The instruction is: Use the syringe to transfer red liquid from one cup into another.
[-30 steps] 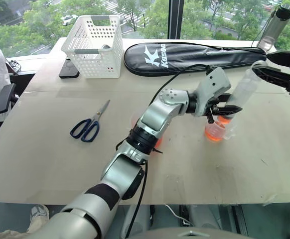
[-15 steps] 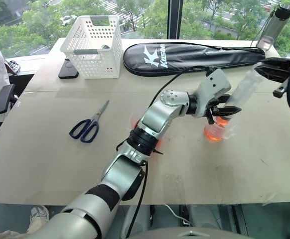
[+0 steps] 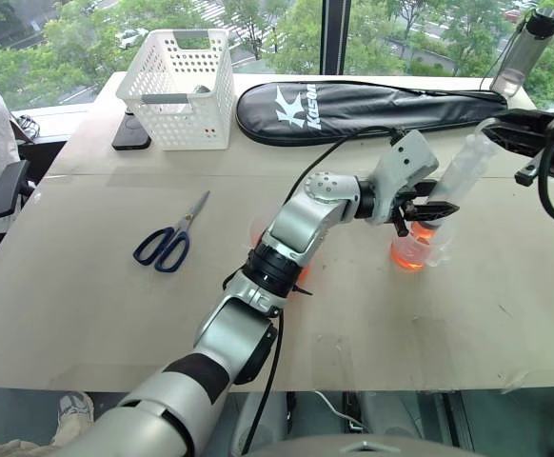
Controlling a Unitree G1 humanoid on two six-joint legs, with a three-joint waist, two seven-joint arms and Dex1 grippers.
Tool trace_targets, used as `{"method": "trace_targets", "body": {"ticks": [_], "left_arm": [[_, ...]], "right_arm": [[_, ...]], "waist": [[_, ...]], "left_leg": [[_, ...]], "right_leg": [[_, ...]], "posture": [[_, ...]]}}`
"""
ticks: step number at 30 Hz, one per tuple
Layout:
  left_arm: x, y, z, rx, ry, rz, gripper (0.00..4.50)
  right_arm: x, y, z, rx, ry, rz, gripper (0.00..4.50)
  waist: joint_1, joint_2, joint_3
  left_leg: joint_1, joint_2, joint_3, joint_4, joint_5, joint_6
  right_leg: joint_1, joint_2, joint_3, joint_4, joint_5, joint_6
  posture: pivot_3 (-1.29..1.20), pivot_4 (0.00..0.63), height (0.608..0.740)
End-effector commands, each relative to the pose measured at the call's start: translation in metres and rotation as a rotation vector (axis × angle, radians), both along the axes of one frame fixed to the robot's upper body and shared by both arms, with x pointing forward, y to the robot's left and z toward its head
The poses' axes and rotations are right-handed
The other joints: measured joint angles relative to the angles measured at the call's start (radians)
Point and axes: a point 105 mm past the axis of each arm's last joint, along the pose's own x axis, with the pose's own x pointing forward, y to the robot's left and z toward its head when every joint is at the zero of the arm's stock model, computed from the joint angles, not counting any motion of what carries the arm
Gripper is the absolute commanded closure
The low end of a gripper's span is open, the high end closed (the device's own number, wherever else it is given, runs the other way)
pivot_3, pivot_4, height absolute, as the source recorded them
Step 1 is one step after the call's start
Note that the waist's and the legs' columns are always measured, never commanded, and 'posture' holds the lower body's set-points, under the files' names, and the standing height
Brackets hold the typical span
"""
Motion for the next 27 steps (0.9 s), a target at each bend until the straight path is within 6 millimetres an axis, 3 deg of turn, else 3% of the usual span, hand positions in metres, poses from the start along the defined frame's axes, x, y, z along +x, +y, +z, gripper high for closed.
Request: {"method": "trace_targets", "body": {"ticks": [1, 7, 14, 22, 27], "left_arm": [[-0.020, -0.013, 0.029, -0.084, -0.067, -0.089, 3.13], [-0.019, -0.014, 0.034, -0.097, -0.073, -0.088, 3.13], [-0.017, -0.017, 0.041, -0.116, -0.084, -0.084, 3.13], [-0.018, -0.017, 0.043, -0.121, -0.087, -0.088, 3.13], [-0.019, -0.016, 0.045, -0.126, -0.087, -0.090, 3.13]], "right_arm": [[-0.006, 0.014, -0.007, -0.015, 0.006, 0.078, 4.48], [-0.008, 0.019, -0.039, -0.049, 0.076, 0.093, 4.48], [-0.011, 0.030, -0.060, -0.035, 0.121, 0.138, 4.48], [-0.010, 0.029, -0.062, -0.036, 0.122, 0.130, 4.48], [-0.008, 0.023, -0.052, -0.016, 0.094, 0.111, 4.48]], "waist": [[0.000, 0.000, 0.000], [0.000, 0.000, 0.000], [0.000, 0.000, 0.000], [0.000, 0.000, 0.000], [0.000, 0.000, 0.000]], "left_leg": [[0.000, 0.000, 0.000, 0.000, 0.000, 0.000], [0.000, 0.000, 0.000, 0.000, 0.000, 0.000], [0.000, 0.000, 0.000, 0.000, 0.001, -0.002], [0.000, 0.000, 0.000, 0.001, 0.001, -0.002], [0.000, 0.000, 0.000, 0.001, 0.001, -0.002]], "right_leg": [[0.000, 0.000, 0.000, 0.000, 0.000, 0.000], [0.000, 0.000, 0.000, 0.000, 0.000, 0.000], [0.000, 0.001, 0.000, 0.001, 0.000, 0.000], [0.000, 0.002, 0.000, 0.001, 0.000, 0.000], [0.000, 0.002, 0.000, 0.001, 0.000, 0.000]], "posture": [[0.00, 0.150, 0.724], [0.00, 0.150, 0.724], [0.00, 0.150, 0.724], [0.00, 0.150, 0.724], [0.00, 0.150, 0.724]]}}
